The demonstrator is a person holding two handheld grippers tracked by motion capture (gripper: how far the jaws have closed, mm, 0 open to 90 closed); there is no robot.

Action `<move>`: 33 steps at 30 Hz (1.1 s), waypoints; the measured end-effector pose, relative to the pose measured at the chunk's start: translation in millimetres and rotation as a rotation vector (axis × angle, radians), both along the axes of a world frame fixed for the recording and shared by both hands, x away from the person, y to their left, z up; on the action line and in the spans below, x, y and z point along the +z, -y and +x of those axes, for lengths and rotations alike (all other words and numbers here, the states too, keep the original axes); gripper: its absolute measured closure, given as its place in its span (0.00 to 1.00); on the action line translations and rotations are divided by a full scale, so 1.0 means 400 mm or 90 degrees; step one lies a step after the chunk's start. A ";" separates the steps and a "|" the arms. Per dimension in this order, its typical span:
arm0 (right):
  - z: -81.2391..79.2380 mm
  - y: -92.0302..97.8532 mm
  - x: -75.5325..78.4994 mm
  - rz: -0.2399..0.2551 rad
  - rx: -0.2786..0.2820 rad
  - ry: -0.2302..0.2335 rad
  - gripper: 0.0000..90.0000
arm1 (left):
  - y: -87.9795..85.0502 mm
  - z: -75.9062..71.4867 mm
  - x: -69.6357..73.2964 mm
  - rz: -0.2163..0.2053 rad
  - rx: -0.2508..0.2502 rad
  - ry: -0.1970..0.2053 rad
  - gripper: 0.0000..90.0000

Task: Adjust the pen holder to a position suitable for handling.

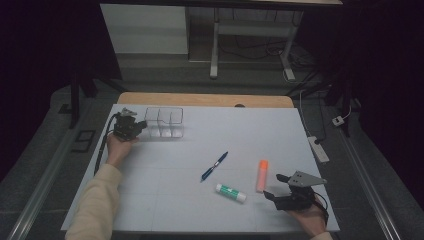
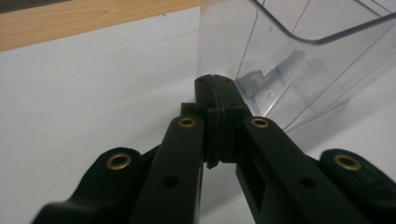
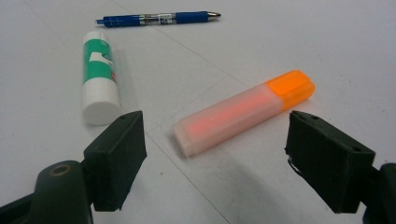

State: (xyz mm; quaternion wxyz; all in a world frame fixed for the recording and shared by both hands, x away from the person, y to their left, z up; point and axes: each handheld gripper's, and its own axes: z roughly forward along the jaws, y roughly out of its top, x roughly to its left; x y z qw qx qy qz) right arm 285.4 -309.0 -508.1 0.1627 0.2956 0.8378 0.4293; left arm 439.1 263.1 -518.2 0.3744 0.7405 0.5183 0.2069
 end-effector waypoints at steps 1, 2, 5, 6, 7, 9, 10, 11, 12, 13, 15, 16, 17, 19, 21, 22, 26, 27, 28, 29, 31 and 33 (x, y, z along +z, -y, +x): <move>-0.001 -0.003 -0.001 0.003 -0.007 0.005 0.22 | 0.001 0.000 0.000 0.001 0.001 0.000 0.99; 0.000 -0.003 -0.001 0.001 -0.005 0.004 0.22 | 0.001 0.000 0.000 0.002 0.002 0.001 0.99; -0.001 -0.004 -0.001 0.003 -0.007 0.003 0.22 | 0.004 0.002 -0.001 -0.003 -0.001 0.000 0.99; 0.000 -0.004 -0.001 -0.001 -0.005 0.002 0.22 | 0.009 0.003 0.000 -0.004 -0.005 0.000 0.99; 0.000 -0.004 -0.001 -0.001 -0.005 0.002 0.22 | 0.009 0.003 0.000 -0.004 -0.005 0.000 0.99; 0.000 -0.004 -0.003 0.000 -0.011 0.003 0.22 | 0.017 0.003 0.001 0.001 -0.010 0.001 0.99; 0.001 -0.004 -0.003 -0.001 -0.012 0.003 0.22 | 0.025 0.003 0.003 0.001 -0.015 0.003 0.99; 0.001 -0.004 -0.003 -0.001 -0.013 0.002 0.22 | 0.025 0.003 0.003 0.001 -0.015 0.003 0.99; 0.001 -0.004 -0.003 -0.001 -0.013 0.002 0.22 | 0.029 0.003 0.004 0.003 -0.016 0.004 0.99; 0.001 -0.004 -0.003 -0.003 -0.012 0.003 0.22 | 0.034 0.003 0.005 0.004 -0.018 0.005 0.99; 0.000 -0.004 -0.002 -0.006 -0.010 0.003 0.22 | 0.045 0.006 0.005 0.006 -0.020 0.008 0.99; 0.000 -0.004 -0.002 -0.004 -0.008 0.003 0.22 | 0.045 0.006 0.005 0.006 -0.020 0.008 0.99; 0.000 -0.004 -0.002 -0.004 -0.008 0.003 0.22 | 0.050 0.006 0.005 0.008 -0.021 0.009 0.99; 0.000 -0.005 -0.002 -0.004 -0.008 0.004 0.22 | 0.059 0.009 0.006 0.010 -0.024 0.011 0.99; 0.001 -0.006 -0.004 -0.005 -0.008 0.004 0.22 | 0.066 0.011 0.006 0.007 -0.023 0.012 0.99; 0.000 -0.006 -0.004 -0.006 -0.008 0.005 0.23 | 0.074 0.014 0.003 0.006 -0.026 0.010 0.99; -0.001 -0.007 -0.004 -0.004 -0.012 0.008 0.23 | 0.087 0.018 0.000 0.010 -0.033 0.009 0.99; 0.000 -0.008 -0.005 -0.007 -0.012 0.006 0.23 | 0.091 0.019 0.000 0.011 -0.035 0.009 0.99; 0.000 -0.008 -0.004 -0.011 -0.013 0.005 0.23 | 0.097 0.021 0.000 0.011 -0.038 0.009 0.99; 0.000 -0.008 -0.005 -0.013 -0.015 0.005 0.23 | 0.101 0.022 0.000 0.011 -0.040 0.010 0.99; 0.001 -0.009 -0.006 -0.015 -0.016 0.005 0.23 | 0.106 0.023 0.001 0.013 -0.044 0.010 0.99; 0.001 -0.009 -0.006 -0.014 -0.016 0.006 0.23 | 0.117 0.023 0.001 0.016 -0.051 0.011 0.99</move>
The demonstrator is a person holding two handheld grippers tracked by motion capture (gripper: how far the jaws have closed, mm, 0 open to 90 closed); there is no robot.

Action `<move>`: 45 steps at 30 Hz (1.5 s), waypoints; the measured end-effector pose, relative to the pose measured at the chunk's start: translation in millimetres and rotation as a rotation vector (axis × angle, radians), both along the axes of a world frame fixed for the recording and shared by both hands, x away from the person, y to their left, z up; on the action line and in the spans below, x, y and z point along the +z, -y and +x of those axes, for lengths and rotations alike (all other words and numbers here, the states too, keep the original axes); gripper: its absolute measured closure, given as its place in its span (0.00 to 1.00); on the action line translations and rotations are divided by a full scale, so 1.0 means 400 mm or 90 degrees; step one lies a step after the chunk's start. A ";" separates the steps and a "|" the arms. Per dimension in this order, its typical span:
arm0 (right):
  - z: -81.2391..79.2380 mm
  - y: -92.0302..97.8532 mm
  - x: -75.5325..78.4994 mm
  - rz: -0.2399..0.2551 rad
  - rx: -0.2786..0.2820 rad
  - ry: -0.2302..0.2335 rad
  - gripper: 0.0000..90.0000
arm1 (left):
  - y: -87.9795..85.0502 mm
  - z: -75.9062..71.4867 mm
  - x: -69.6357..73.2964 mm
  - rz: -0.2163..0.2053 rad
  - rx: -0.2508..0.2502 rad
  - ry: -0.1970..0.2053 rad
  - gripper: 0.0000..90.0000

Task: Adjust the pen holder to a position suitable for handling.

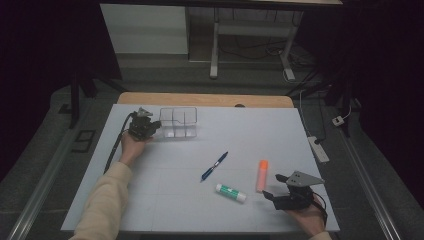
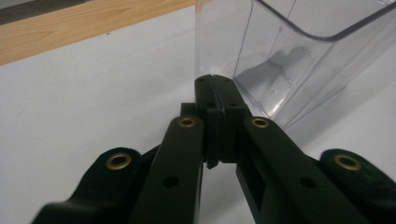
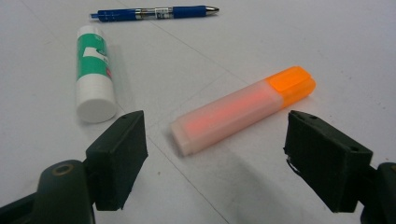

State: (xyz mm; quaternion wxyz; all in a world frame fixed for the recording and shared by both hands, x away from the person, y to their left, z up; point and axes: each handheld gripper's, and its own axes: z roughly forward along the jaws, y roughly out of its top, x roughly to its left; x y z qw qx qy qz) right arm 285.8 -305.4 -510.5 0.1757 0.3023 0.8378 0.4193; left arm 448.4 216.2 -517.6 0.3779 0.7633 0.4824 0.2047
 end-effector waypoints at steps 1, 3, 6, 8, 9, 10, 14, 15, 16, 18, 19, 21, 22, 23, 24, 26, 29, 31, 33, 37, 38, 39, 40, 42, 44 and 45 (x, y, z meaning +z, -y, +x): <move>0.000 0.000 0.001 0.001 -0.001 0.001 0.23 | 0.003 0.000 0.000 0.002 -0.003 0.001 0.99; 0.000 0.000 0.001 0.003 0.001 0.001 0.23 | 0.006 0.001 0.001 0.002 -0.004 0.000 0.99; 0.000 0.000 0.000 0.005 0.003 0.000 0.23 | 0.016 0.002 0.001 0.002 -0.006 0.001 0.99; 0.000 -0.001 -0.001 0.004 0.004 -0.001 0.23 | 0.018 0.002 0.001 0.004 -0.008 0.001 0.99; 0.000 -0.002 -0.001 0.004 0.004 -0.002 0.23 | 0.024 0.003 0.001 0.005 -0.010 0.002 0.99; 0.001 -0.002 -0.001 0.004 0.005 -0.004 0.23 | 0.024 0.003 0.001 0.005 -0.010 0.002 0.99; 0.001 -0.003 -0.002 0.004 0.007 -0.005 0.23 | 0.037 0.007 0.000 0.008 -0.011 0.004 0.99; 0.001 -0.003 -0.002 0.004 0.007 -0.005 0.23 | 0.040 0.008 0.000 0.008 -0.012 0.004 0.99; 0.001 -0.003 -0.002 0.004 0.007 -0.005 0.23 | 0.043 0.008 0.000 0.008 -0.015 0.004 0.99; 0.000 -0.002 -0.001 0.003 0.006 -0.005 0.23 | 0.048 0.011 0.000 0.007 -0.019 0.005 0.99; -0.001 -0.002 0.000 0.003 0.001 -0.001 0.23 | 0.052 0.012 0.001 0.008 -0.020 0.004 0.99; -0.002 -0.001 0.000 0.005 0.003 -0.001 0.23 | 0.058 0.014 0.001 0.009 -0.024 0.005 0.99; -0.004 0.000 0.003 0.006 -0.002 0.003 0.23 | 0.063 0.015 0.002 0.010 -0.027 0.005 0.99; -0.004 0.000 0.003 0.006 -0.002 0.003 0.23 | 0.063 0.015 0.002 0.010 -0.027 0.005 0.99; -0.006 -0.001 0.002 0.004 -0.004 0.004 0.23 | 0.067 0.017 0.002 0.010 -0.030 0.006 0.99; -0.008 -0.001 0.002 -0.002 -0.006 0.003 0.23 | 0.073 0.019 0.002 0.011 -0.032 0.007 0.99; -0.009 -0.002 0.001 0.001 -0.006 0.003 0.23 | 0.080 0.022 0.003 0.013 -0.035 0.007 0.99; -0.010 -0.002 0.001 -0.004 -0.006 0.001 0.23 | 0.086 0.024 0.004 0.011 -0.036 0.008 0.99; -0.010 -0.002 0.001 -0.003 -0.005 0.000 0.23 | 0.089 0.026 0.004 0.009 -0.037 0.006 0.99; -0.012 -0.004 0.001 0.001 -0.001 0.001 0.23 | 0.098 0.031 0.000 0.014 -0.037 0.001 0.99; -0.013 -0.004 0.002 0.001 -0.001 0.001 0.23 | 0.099 0.035 -0.003 0.015 -0.037 -0.002 0.99; -0.013 -0.003 0.002 0.001 0.000 0.000 0.23 | 0.103 0.041 -0.009 0.013 -0.036 -0.008 0.99; -0.013 -0.002 0.003 0.000 0.002 -0.001 0.23 | 0.103 0.041 -0.009 0.013 -0.036 -0.008 0.99; -0.014 -0.002 0.004 0.000 -0.001 0.002 0.23 | 0.108 0.048 -0.012 0.025 -0.035 -0.013 0.99; -0.015 0.000 0.004 0.005 -0.001 0.003 0.23 | 0.115 0.053 -0.011 0.024 -0.035 -0.007 0.99; -0.015 0.001 0.004 0.006 0.000 0.002 0.23 | 0.118 0.055 -0.010 0.023 -0.036 -0.008 0.99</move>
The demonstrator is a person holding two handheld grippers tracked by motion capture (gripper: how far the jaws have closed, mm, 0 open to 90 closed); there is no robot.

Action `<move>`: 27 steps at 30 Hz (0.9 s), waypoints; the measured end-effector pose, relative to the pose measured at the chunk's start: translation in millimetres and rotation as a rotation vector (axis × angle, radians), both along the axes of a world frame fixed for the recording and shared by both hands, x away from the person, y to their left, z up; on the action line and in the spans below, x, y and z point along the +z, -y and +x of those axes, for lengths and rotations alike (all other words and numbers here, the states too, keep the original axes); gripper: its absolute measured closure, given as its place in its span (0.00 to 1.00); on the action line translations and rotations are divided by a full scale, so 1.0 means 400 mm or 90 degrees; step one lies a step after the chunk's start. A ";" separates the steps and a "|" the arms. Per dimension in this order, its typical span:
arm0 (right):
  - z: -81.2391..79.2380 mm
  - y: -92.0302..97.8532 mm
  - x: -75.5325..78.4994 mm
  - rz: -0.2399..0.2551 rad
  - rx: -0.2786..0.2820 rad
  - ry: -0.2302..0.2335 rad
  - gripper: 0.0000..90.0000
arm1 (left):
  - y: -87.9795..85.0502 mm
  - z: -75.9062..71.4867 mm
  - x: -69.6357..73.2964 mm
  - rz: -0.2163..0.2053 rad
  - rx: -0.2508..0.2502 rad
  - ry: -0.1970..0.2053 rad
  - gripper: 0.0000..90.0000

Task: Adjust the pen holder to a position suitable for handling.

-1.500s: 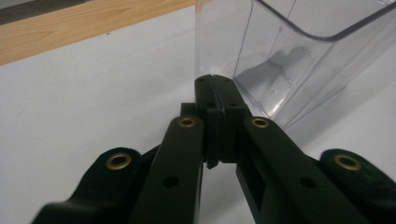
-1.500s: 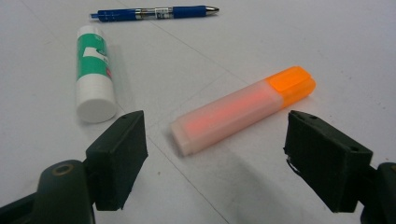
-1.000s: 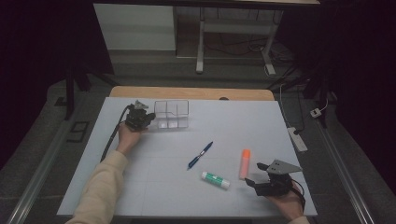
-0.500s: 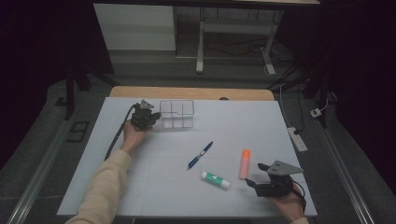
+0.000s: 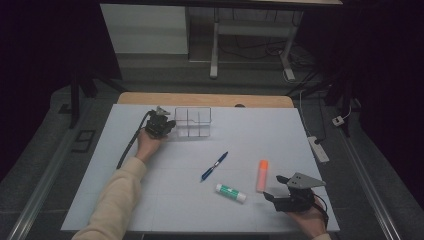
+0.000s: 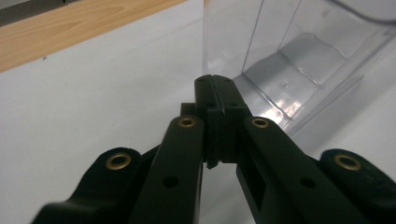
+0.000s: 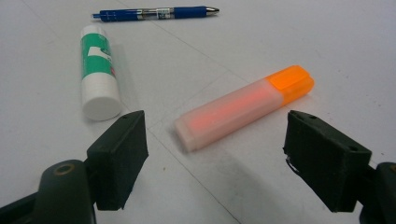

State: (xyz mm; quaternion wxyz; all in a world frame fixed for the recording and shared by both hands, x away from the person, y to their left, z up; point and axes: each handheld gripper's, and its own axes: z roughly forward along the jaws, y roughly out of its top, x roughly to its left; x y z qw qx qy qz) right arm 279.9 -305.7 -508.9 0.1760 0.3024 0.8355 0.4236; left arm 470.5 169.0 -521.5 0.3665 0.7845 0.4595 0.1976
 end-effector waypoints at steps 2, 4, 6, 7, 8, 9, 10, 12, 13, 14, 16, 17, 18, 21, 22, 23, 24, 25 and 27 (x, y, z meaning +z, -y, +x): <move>0.000 0.002 0.000 -0.001 -0.002 0.001 0.23 | 0.008 0.005 0.002 0.004 -0.003 -0.002 0.99; 0.000 0.004 0.002 -0.005 -0.004 0.001 0.23 | 0.017 0.009 0.005 0.007 -0.006 -0.005 0.99; 0.000 0.006 0.002 -0.001 -0.001 0.001 0.23 | 0.024 0.012 0.007 0.009 -0.008 -0.009 0.99; -0.001 0.007 0.003 0.001 -0.002 0.002 0.23 | 0.028 0.012 0.007 0.009 -0.009 -0.010 0.99; -0.002 0.008 0.004 0.002 -0.002 0.003 0.23 | 0.033 0.012 0.008 0.009 -0.010 -0.009 0.99; -0.002 0.008 0.004 0.002 -0.002 0.003 0.23 | 0.037 0.011 0.008 0.010 -0.013 -0.009 0.99; -0.002 0.009 0.004 0.002 -0.005 0.004 0.23 | 0.041 0.011 0.008 0.012 -0.014 -0.008 0.99; -0.001 0.009 0.004 0.005 -0.003 0.004 0.23 | 0.048 0.011 0.008 0.014 -0.018 -0.008 0.99; -0.001 0.010 0.004 0.004 -0.003 0.004 0.23 | 0.051 0.011 0.007 0.012 -0.018 -0.008 0.99; -0.001 0.009 0.004 0.005 -0.003 0.004 0.23 | 0.053 0.012 0.006 0.013 -0.018 -0.009 0.99; -0.001 0.009 0.004 0.004 -0.003 0.002 0.23 | 0.056 0.015 0.004 0.010 -0.019 -0.010 0.99; -0.001 0.009 0.004 0.004 -0.003 0.002 0.23 | 0.056 0.016 0.003 0.006 -0.018 -0.012 0.99; -0.001 0.008 0.003 0.006 0.000 -0.001 0.23 | 0.057 0.018 0.002 0.002 -0.018 -0.014 0.99; -0.001 0.008 0.003 -0.001 -0.001 -0.002 0.23 | 0.061 0.021 0.002 -0.002 -0.018 -0.016 0.99; 0.000 0.008 0.004 -0.001 -0.001 -0.003 0.23 | 0.063 0.022 0.003 0.000 -0.019 -0.016 0.99; 0.000 0.008 0.003 0.004 0.000 -0.003 0.23 | 0.066 0.021 0.003 0.001 -0.020 -0.015 0.99; 0.000 0.009 0.003 0.004 -0.001 -0.003 0.23 | 0.068 0.021 0.003 0.003 -0.019 -0.015 0.99; 0.001 0.009 0.003 0.007 0.000 -0.004 0.23 | 0.072 0.020 0.003 0.009 -0.022 -0.016 0.99; 0.002 0.009 0.002 0.010 0.001 -0.005 0.23 | 0.075 0.019 0.003 0.008 -0.025 -0.016 0.99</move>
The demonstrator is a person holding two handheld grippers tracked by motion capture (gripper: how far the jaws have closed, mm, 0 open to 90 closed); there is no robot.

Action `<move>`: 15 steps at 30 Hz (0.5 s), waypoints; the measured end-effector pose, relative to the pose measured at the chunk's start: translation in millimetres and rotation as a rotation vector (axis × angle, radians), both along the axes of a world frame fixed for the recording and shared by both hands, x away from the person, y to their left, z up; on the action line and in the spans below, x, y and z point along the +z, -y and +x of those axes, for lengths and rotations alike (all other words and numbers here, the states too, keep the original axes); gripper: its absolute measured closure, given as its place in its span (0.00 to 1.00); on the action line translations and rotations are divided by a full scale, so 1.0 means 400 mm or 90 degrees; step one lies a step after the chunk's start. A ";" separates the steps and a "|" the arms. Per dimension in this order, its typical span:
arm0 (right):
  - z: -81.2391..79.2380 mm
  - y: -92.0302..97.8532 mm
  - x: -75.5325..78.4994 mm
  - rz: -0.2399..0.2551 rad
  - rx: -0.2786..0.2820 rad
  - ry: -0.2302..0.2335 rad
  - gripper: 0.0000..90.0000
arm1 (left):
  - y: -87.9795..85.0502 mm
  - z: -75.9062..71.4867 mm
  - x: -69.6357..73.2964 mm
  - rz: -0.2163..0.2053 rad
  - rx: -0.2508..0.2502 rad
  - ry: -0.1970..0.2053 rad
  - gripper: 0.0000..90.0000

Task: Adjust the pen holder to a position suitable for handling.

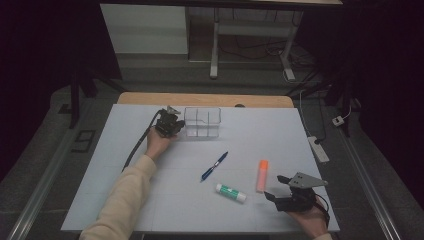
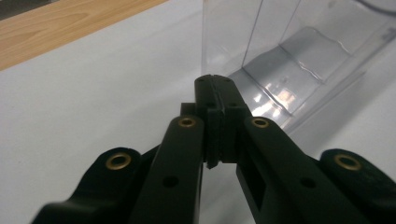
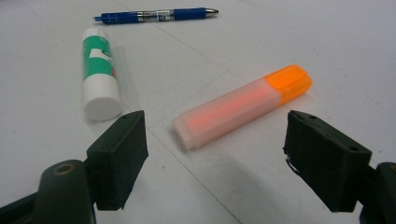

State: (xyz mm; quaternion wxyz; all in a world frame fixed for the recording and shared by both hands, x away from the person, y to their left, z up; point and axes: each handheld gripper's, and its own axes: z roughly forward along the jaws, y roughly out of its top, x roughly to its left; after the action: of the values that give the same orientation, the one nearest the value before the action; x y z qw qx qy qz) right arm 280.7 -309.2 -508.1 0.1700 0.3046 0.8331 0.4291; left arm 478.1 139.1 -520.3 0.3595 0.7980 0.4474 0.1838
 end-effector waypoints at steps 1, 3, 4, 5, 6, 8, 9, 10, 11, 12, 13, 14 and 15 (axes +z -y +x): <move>0.001 0.001 0.001 -0.005 0.002 -0.003 0.23 | 0.002 0.000 0.000 0.002 -0.001 0.000 0.99; 0.002 0.000 0.001 -0.004 0.003 -0.004 0.23 | 0.006 0.000 0.000 0.003 -0.001 0.001 0.99; 0.001 0.000 0.001 -0.009 0.004 -0.005 0.23 | 0.007 0.000 0.000 0.004 -0.001 0.002 0.99; 0.001 0.000 0.001 -0.009 0.004 -0.005 0.23 | 0.008 0.000 0.000 0.006 0.000 0.003 0.99; -0.001 0.000 0.001 -0.007 0.000 -0.002 0.23 | 0.009 0.001 -0.001 0.009 0.000 0.004 0.99; -0.001 0.000 0.000 -0.002 0.002 -0.003 0.23 | 0.009 -0.001 0.000 0.019 0.005 0.002 0.99; -0.001 0.000 0.000 0.000 0.001 -0.003 0.23 | 0.008 -0.003 0.002 0.023 0.010 0.001 0.99; -0.001 0.000 0.000 0.004 0.000 -0.003 0.23 | 0.006 -0.006 0.005 0.024 0.009 -0.001 0.99; -0.001 0.000 0.000 0.004 0.000 -0.003 0.23 | 0.004 -0.010 0.009 0.025 0.010 0.002 0.99; -0.001 0.000 0.001 0.006 0.003 -0.004 0.23 | 0.001 -0.018 0.017 0.029 0.009 0.008 0.99; 0.000 0.000 0.002 0.003 0.005 -0.006 0.23 | -0.001 -0.026 0.023 0.032 0.008 0.010 0.99; 0.000 0.000 0.002 0.002 0.006 -0.005 0.23 | -0.004 -0.034 0.029 0.032 0.004 0.011 0.99; 0.001 0.000 0.002 0.001 0.005 -0.006 0.23 | -0.007 -0.043 0.035 0.028 0.001 0.011 0.99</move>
State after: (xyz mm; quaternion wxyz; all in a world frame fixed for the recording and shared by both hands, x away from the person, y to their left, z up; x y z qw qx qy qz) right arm 281.1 -309.2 -507.4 0.1644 0.3033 0.8347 0.4292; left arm 461.1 141.7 -506.5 0.3459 0.8037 0.4405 0.2008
